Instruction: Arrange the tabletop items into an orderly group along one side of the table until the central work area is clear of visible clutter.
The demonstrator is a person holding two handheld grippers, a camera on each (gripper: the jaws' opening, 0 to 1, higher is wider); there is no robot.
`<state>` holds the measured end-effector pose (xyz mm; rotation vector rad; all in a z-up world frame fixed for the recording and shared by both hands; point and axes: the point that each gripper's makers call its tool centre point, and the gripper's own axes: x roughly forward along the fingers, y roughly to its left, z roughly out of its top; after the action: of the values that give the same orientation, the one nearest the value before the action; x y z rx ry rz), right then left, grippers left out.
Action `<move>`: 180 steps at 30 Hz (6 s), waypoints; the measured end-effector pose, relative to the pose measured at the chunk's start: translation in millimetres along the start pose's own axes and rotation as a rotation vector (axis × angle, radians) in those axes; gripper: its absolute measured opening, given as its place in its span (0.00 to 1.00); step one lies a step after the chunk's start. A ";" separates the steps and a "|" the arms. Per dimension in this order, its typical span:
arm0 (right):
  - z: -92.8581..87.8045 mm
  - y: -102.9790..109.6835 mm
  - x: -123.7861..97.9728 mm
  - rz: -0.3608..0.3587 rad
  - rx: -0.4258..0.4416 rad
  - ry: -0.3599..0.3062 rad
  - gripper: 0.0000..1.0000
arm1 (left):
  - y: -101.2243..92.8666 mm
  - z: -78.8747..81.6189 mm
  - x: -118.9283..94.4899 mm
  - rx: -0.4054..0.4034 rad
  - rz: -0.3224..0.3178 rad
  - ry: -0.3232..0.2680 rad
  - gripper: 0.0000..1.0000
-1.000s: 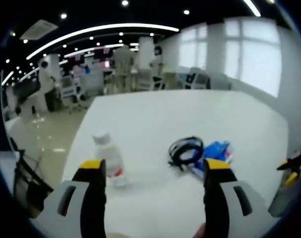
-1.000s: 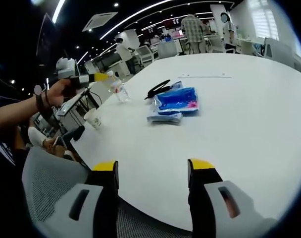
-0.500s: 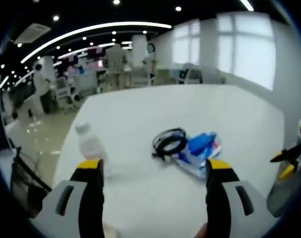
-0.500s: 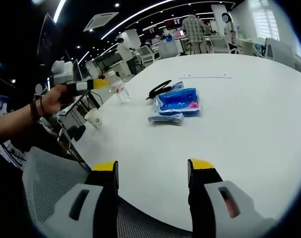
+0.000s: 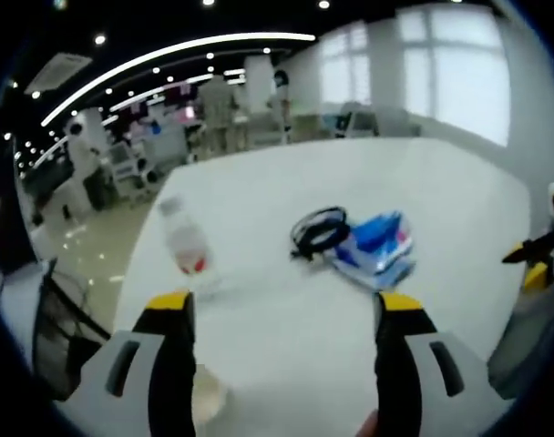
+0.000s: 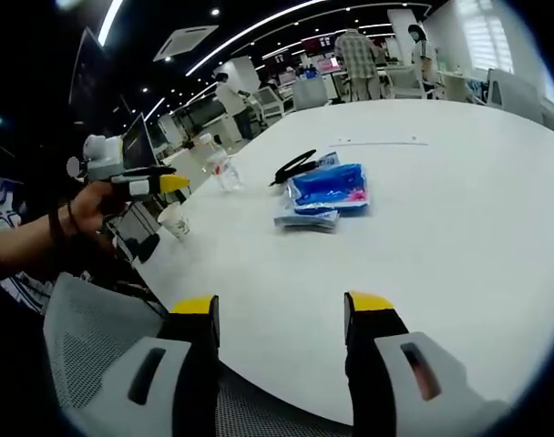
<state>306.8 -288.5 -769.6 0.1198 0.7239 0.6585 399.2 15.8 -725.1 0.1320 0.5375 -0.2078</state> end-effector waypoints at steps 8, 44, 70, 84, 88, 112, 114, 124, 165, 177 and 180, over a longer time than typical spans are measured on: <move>-0.1 -0.4 -0.2 -0.004 0.003 0.000 0.54 | 20.7 -33.5 -18.0 -0.079 0.055 0.048 0.69; 2.1 -0.9 -1.4 -0.004 0.032 -0.018 0.47 | 46.1 -89.3 1.7 -0.100 0.179 0.235 0.00; 6.5 -4.9 -3.9 -0.026 0.011 -0.023 0.54 | 10.4 5.9 58.6 0.143 0.052 0.155 0.00; 7.9 -11.6 -5.8 -0.045 0.028 -0.029 0.54 | 3.7 46.4 109.8 0.243 0.003 0.149 0.00; 7.0 -12.5 -6.1 -0.049 0.030 -0.027 0.54 | 5.9 50.1 124.1 0.254 -0.004 0.159 0.00; 2.0 -19.2 -5.1 -0.070 0.058 -0.004 0.54 | 10.8 48.0 181.3 0.278 -0.028 0.210 0.00; 1.9 -19.8 -4.8 -0.071 0.059 -0.004 0.54 | 12.0 46.8 183.6 0.283 -0.028 0.216 0.00; -0.8 -20.5 -4.1 -0.075 0.060 0.002 0.54 | 18.3 41.2 187.6 0.280 -0.020 0.231 0.00; -4.2 -18.3 -1.4 -0.070 0.055 0.011 0.54 | 18.1 39.7 181.7 0.219 -0.040 0.196 0.22; -2.5 -18.4 -1.9 -0.068 0.051 0.003 0.54 | 14.4 52.3 167.7 0.180 -0.082 0.101 0.32; -2.3 -18.9 -2.5 -0.068 0.053 0.001 0.54 | 12.3 56.5 162.6 0.177 -0.092 0.075 0.36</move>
<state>313.6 -305.3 -775.9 0.1433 0.7436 0.5747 566.3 -8.6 -760.7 0.2884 0.5997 -0.3416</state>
